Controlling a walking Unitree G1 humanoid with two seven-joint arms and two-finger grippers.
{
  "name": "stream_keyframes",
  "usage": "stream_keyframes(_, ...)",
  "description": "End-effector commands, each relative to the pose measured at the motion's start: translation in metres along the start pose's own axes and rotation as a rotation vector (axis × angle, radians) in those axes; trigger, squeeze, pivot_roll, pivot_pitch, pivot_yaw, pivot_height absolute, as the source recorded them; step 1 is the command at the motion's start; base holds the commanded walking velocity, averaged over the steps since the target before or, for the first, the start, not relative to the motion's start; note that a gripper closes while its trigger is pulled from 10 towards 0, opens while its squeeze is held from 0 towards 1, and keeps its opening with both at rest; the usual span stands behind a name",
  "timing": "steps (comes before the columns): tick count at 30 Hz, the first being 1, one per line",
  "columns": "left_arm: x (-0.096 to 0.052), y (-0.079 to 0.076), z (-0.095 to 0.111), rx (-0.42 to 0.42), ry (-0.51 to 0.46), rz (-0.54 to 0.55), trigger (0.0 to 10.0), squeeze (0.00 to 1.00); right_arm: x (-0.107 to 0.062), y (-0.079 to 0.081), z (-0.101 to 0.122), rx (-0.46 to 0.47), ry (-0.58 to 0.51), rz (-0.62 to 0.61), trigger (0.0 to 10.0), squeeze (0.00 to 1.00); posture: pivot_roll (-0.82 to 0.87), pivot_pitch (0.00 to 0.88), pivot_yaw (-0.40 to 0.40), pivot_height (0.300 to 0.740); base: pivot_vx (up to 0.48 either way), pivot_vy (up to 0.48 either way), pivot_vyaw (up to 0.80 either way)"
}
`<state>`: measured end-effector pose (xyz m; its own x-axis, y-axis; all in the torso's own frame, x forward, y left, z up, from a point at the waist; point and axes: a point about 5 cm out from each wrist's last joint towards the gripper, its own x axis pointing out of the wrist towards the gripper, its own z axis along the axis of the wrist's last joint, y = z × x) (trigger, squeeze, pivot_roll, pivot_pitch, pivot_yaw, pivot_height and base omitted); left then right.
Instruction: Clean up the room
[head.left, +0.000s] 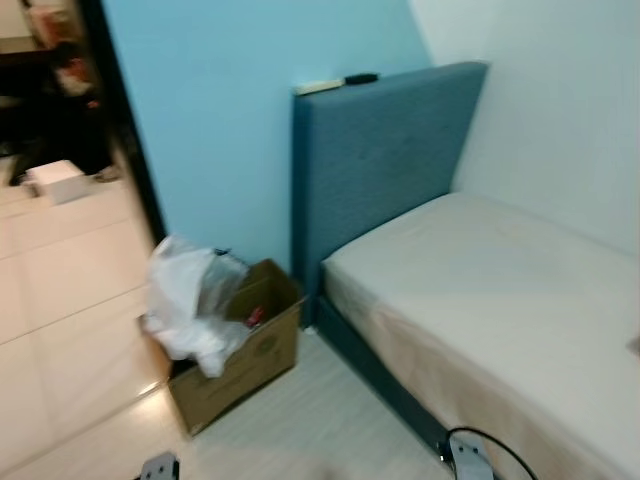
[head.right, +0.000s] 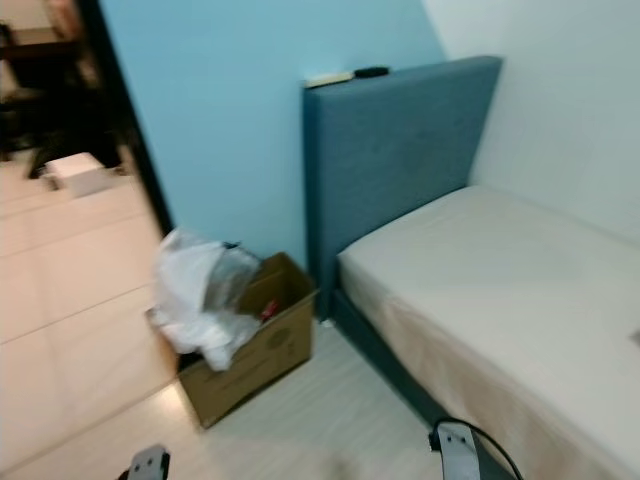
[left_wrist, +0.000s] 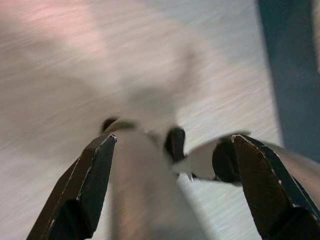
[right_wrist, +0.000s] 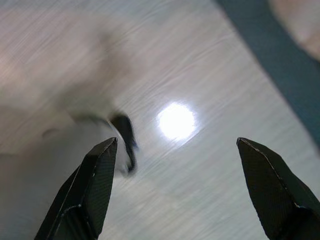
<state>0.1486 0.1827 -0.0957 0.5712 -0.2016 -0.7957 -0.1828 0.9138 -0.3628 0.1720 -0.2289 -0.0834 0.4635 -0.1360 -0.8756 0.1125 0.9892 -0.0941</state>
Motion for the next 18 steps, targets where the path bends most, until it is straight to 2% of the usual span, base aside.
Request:
stream_keyframes(1, 0.001, -0.004, -0.001, 0.089, 0.028, -0.030, 10.0, 0.00, 0.000, -0.002, 0.002, 0.034, -0.013, -0.014, 10.0, 0.00, -0.04, 0.000, 0.003, 0.716, 0.000, 0.000, 0.00)
stream_keyframes(4, 0.000, 0.001, 0.001, 0.120, 0.034, 0.001, 10.0, 0.00, 0.000, 0.000, -0.004, 0.006, 0.012, -0.008, 10.0, 0.00, -0.04, 0.000, -0.005, 0.716, 0.000, 0.000, 0.00)
stream_keyframes(10, -0.001, 0.003, 0.001, 0.114, 0.032, 0.018, 10.0, 0.00, 0.000, 0.001, -0.006, -0.005, 0.023, -0.004, 10.0, 0.00, -0.04, 0.000, -0.005, 0.716, 0.000, 0.000, 0.00)
stream_keyframes(13, 0.000, 0.003, 0.001, 0.114, 0.032, 0.018, 10.0, 0.00, 0.000, 0.001, -0.006, -0.005, 0.023, -0.004, 10.0, 0.00, -0.04, 0.000, -0.005, 0.716, 0.000, 0.000, -0.73)
stream_keyframes(16, -0.002, 0.007, -0.004, 0.185, 0.025, 0.129, 10.0, 0.00, -0.001, -0.008, -0.013, 0.003, 0.055, -0.036, 10.0, 0.00, -0.05, 0.000, -0.002, 0.716, 0.000, 0.000, -0.73)
stream_keyframes(18, -0.002, 0.008, -0.006, 0.218, 0.028, 0.149, 10.0, 0.00, -0.002, -0.010, -0.014, 0.007, 0.058, -0.044, 10.0, 0.00, -0.06, 0.000, -0.001, 0.716, 0.000, 0.000, -0.73)
